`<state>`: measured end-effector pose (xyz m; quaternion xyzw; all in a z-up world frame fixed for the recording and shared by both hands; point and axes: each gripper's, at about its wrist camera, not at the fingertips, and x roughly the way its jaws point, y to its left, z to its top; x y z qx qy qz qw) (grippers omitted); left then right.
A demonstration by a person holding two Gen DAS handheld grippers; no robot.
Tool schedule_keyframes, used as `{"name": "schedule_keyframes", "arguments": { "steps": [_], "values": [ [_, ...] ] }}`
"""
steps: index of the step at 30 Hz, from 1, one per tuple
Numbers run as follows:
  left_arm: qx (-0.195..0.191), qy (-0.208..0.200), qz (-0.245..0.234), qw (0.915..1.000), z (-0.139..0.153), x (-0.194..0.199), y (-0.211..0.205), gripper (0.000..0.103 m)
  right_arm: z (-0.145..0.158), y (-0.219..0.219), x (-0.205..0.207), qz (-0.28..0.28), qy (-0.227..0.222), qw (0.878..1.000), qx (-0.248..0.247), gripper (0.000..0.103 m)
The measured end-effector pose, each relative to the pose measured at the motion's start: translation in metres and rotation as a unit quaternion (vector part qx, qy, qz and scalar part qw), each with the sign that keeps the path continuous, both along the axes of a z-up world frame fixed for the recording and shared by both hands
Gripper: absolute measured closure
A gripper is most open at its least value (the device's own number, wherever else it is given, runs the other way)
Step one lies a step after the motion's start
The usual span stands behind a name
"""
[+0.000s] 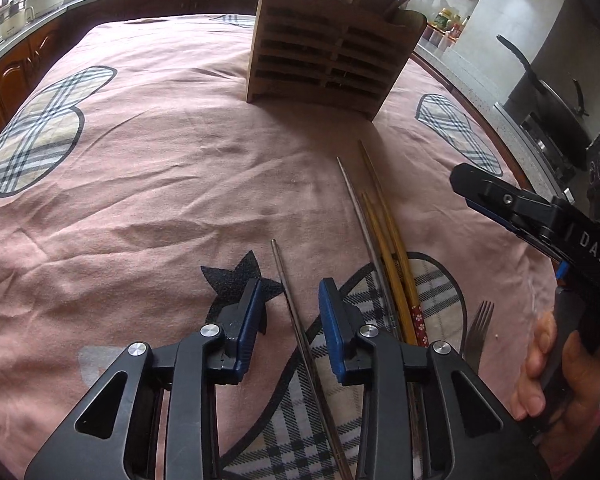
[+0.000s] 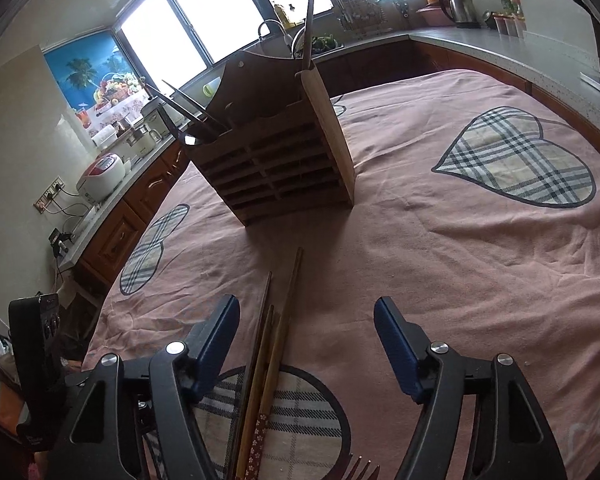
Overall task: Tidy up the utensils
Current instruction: 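Grasp a thin metal chopstick with the left tool while the right tool grasps a wooden chopstick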
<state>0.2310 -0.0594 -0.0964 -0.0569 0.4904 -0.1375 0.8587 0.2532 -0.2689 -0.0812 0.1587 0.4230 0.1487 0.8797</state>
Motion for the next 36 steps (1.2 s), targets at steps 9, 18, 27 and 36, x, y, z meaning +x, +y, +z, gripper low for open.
{"name": "schedule_keyframes", "arguments": {
  "steps": [9,18,27,36],
  "values": [
    [0.017,0.003,-0.011,0.9998,-0.001,0.013,-0.004,0.085,-0.024,0.023,0.048,0.019,0.045,0.998,-0.032,0.064],
    [0.03,-0.002,-0.015,0.9994,0.0,0.014,-0.004,0.097,-0.034,0.053,0.071,0.054,0.053,0.991,-0.108,0.076],
    [-0.014,0.011,-0.007,0.9998,0.004,0.013,0.009,0.098,-0.025,0.045,0.058,0.063,0.046,0.993,-0.094,0.098],
    [-0.034,-0.024,-0.006,0.9991,0.041,-0.005,0.015,0.099,0.014,0.018,0.027,0.056,0.008,0.997,-0.051,0.098]
  ]
}}
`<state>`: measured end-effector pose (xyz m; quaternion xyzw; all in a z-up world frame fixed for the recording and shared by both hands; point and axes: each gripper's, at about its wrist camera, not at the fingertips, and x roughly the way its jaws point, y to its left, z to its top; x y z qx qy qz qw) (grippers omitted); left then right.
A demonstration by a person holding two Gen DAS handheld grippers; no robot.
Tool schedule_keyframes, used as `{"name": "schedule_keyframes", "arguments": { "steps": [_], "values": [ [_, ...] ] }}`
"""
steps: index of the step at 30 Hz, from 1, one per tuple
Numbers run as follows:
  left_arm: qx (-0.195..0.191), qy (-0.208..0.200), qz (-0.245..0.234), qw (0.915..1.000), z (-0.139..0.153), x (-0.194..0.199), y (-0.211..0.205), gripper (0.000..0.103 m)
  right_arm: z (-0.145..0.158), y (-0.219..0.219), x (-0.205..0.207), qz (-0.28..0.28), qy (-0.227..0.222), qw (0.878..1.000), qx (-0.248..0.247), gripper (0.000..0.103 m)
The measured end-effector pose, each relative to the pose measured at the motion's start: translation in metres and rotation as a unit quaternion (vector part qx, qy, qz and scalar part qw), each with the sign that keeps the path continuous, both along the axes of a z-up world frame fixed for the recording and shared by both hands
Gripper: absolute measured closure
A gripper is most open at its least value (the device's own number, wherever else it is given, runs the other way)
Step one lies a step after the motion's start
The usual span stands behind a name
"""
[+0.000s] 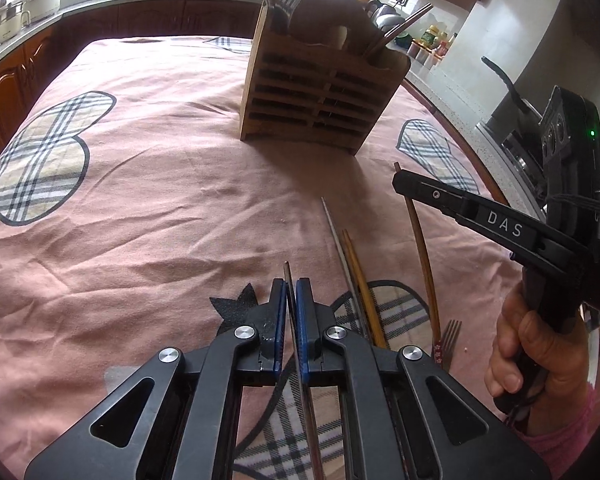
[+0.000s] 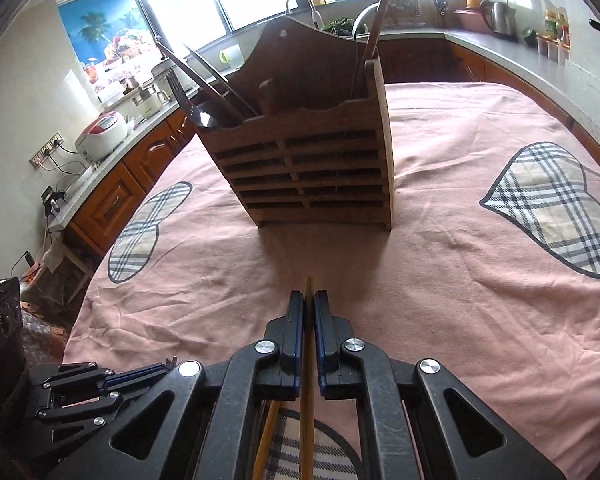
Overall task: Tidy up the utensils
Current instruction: 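Grasp a thin metal chopstick with the left tool while the right tool grasps a wooden chopstick, then carry both chopsticks over the wooden holder and lower them into it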
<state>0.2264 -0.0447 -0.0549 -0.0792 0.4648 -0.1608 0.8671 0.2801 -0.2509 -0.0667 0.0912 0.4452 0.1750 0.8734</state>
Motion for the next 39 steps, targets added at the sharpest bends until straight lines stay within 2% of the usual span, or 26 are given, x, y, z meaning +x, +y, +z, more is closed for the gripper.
{"name": "schedule_keyframes", "arguments": {
  "steps": [7,18,39],
  "values": [
    [-0.019,-0.04,0.006,0.999,0.034,-0.015,0.007,0.099,0.029,0.0,-0.015,-0.005,-0.029,0.999,0.017,0.098],
    [-0.043,-0.098,0.019,0.9941,0.074,-0.042,0.019,0.1,0.058,0.004,-0.043,-0.002,-0.064,0.997,0.031,0.098],
    [-0.059,-0.156,0.03,0.9856,0.104,-0.081,0.032,0.1,0.097,-0.001,-0.081,-0.003,-0.12,0.992,0.032,0.098]
  ]
}}
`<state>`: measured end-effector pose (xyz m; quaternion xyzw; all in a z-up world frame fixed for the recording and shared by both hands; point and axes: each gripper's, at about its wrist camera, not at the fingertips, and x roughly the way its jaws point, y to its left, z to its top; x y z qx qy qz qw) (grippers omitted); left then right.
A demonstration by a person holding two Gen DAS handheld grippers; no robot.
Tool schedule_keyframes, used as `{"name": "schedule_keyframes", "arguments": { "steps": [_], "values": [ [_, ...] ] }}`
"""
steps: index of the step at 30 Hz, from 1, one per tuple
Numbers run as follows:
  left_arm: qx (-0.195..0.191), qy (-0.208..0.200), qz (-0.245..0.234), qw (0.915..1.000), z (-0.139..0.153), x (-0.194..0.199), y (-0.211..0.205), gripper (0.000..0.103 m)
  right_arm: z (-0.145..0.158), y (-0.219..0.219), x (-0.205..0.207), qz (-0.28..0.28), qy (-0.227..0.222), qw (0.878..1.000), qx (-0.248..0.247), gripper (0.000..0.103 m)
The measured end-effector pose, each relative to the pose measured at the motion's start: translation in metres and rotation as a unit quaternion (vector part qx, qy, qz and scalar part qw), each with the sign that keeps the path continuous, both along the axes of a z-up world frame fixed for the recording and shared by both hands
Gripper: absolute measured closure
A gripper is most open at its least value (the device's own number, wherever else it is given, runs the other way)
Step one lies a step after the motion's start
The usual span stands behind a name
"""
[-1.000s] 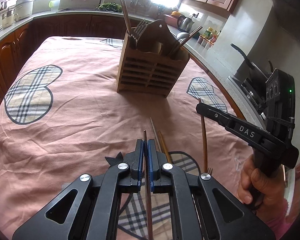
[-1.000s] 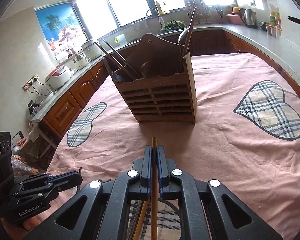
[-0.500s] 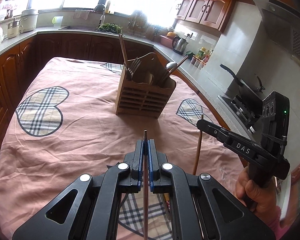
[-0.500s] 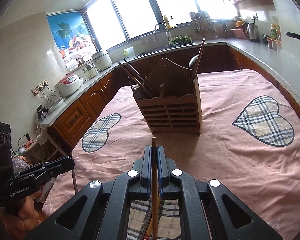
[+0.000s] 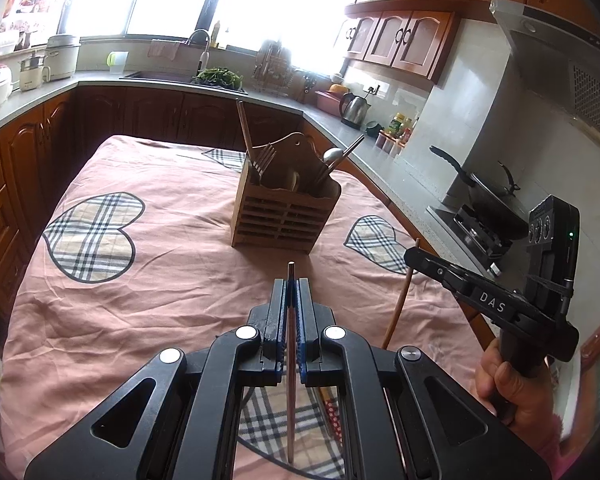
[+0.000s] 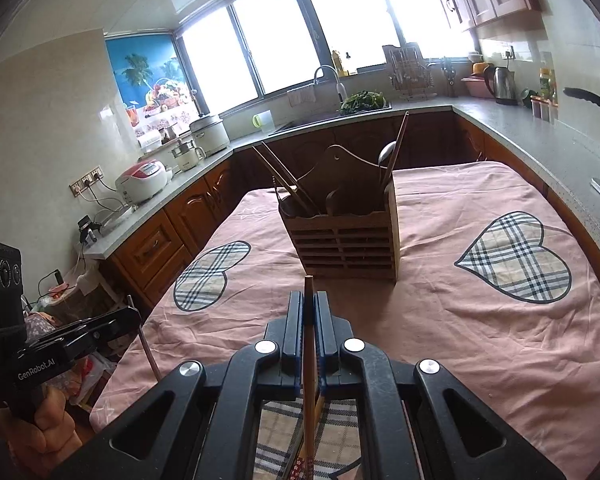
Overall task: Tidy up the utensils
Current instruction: 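Carry both chopsticks over the wooden holder and lower them into it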
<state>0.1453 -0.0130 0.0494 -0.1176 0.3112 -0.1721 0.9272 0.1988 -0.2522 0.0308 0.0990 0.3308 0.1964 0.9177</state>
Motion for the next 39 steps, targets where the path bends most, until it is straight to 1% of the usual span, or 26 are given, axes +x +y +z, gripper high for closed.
{"name": "schedule_keyframes", "arguments": {
  "steps": [6,17,22,29,33,39],
  "values": [
    [-0.006,-0.012,0.0,0.9999,0.003,-0.005,0.002,0.1,0.004,-0.003,-0.006,-0.003,-0.007,1.0,0.002,0.098],
    [-0.002,-0.034,0.006,0.9994,0.012,-0.009,0.002,0.1,0.016,-0.006,-0.01,-0.008,-0.023,1.0,0.006,0.098],
    [-0.001,-0.05,0.013,0.9987,0.019,-0.007,0.004,0.1,0.022,-0.007,-0.011,-0.013,-0.037,0.999,0.01,0.098],
    [-0.001,-0.087,0.026,0.9958,0.037,0.004,0.006,0.1,0.031,-0.012,-0.004,-0.022,-0.056,0.998,0.02,0.098],
    [-0.002,-0.109,0.033,0.9935,0.049,0.018,0.006,0.1,0.039,-0.015,0.005,-0.03,-0.072,0.997,0.023,0.098],
    [-0.012,-0.147,0.049,0.9879,0.074,0.043,0.007,0.1,0.055,-0.021,0.026,-0.046,-0.101,0.994,0.026,0.098]
  ]
}}
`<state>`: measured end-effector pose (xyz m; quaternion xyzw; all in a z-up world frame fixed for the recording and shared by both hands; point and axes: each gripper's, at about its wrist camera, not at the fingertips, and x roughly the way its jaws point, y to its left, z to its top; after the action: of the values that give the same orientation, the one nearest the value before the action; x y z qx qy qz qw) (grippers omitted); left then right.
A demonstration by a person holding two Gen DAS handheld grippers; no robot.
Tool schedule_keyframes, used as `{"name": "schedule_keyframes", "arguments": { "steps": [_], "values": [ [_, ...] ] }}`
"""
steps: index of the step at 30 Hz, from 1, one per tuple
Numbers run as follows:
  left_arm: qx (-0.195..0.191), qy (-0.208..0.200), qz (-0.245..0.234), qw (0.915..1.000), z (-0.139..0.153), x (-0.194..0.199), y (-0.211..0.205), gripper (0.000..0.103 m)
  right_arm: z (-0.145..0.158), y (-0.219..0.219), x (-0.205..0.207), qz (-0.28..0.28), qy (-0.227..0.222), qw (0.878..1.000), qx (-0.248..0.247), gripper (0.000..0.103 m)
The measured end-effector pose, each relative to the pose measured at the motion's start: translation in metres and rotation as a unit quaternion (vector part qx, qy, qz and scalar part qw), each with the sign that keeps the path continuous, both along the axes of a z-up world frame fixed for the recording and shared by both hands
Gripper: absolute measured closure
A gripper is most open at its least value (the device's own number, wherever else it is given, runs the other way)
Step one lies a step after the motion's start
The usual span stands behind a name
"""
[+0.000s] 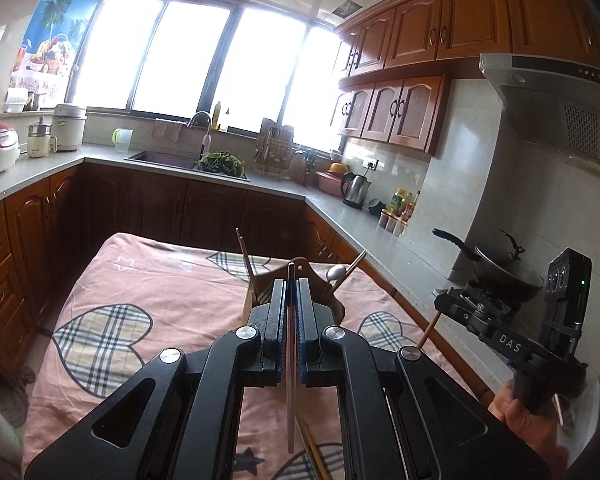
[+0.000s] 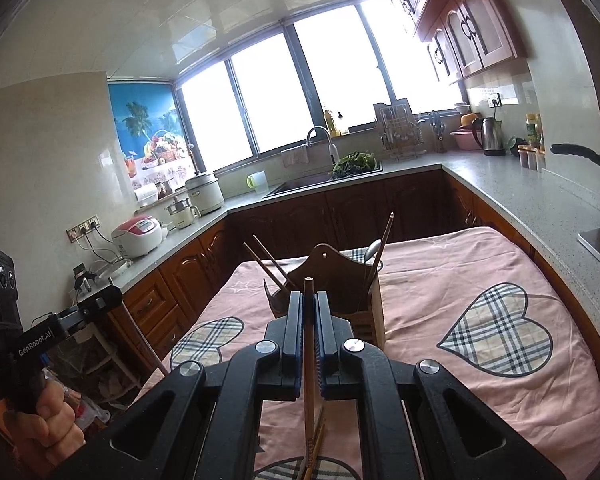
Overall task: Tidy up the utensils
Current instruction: 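Carry both chopsticks over the wooden holder and lower them into it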
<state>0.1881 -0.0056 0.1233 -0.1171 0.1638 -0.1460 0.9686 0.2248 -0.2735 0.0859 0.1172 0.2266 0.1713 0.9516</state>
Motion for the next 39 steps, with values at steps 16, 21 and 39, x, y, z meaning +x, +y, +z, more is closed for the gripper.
{"name": "schedule_keyframes", "arguments": {
  "steps": [16,21,39],
  "values": [
    [-0.013,-0.082,0.027,0.9962,0.063,0.079,-0.011,0.1,0.059,-0.013,0.076,-0.045,-0.09,0.995,0.002,0.098],
    [-0.01,-0.088,0.04,0.9953,0.061,0.111,-0.015,0.1,0.061,-0.01,0.104,-0.055,-0.103,0.993,-0.009,0.098],
    [0.03,-0.054,0.047,0.997,-0.027,0.18,-0.042,0.1,-0.029,0.004,0.156,-0.049,-0.074,0.996,-0.016,0.098]
  ]
}}
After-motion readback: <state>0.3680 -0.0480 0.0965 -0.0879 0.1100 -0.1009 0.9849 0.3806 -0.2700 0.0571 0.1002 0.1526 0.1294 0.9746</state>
